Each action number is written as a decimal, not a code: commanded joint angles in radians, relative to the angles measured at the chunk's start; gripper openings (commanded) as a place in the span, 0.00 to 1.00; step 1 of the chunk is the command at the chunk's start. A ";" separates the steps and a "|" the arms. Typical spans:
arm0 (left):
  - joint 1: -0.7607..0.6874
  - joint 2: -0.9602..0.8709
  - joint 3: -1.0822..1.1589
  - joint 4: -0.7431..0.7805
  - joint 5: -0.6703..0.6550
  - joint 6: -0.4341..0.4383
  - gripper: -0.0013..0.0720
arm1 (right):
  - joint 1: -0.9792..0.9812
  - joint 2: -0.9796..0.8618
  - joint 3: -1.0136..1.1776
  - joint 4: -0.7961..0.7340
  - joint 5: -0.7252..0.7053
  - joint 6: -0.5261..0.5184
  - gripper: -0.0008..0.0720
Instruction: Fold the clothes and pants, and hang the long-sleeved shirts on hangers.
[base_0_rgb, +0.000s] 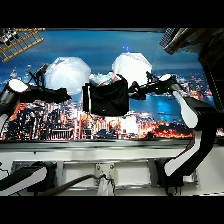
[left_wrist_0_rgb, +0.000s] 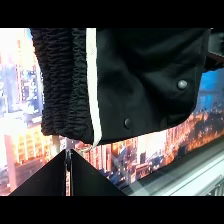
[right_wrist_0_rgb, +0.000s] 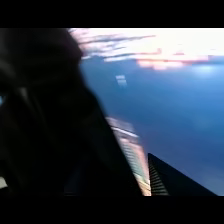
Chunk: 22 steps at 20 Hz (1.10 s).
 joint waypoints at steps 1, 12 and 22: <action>-0.003 0.001 0.000 0.001 0.009 -0.006 0.03 | 0.064 -0.025 -0.001 0.076 -0.050 -0.042 0.67; -0.003 0.001 0.000 0.001 0.008 -0.006 0.03 | 0.186 -0.034 -0.001 0.079 -0.156 -0.031 0.05; -0.003 0.001 0.000 0.000 0.009 -0.006 0.03 | 0.041 0.233 0.153 -0.425 0.094 0.140 0.05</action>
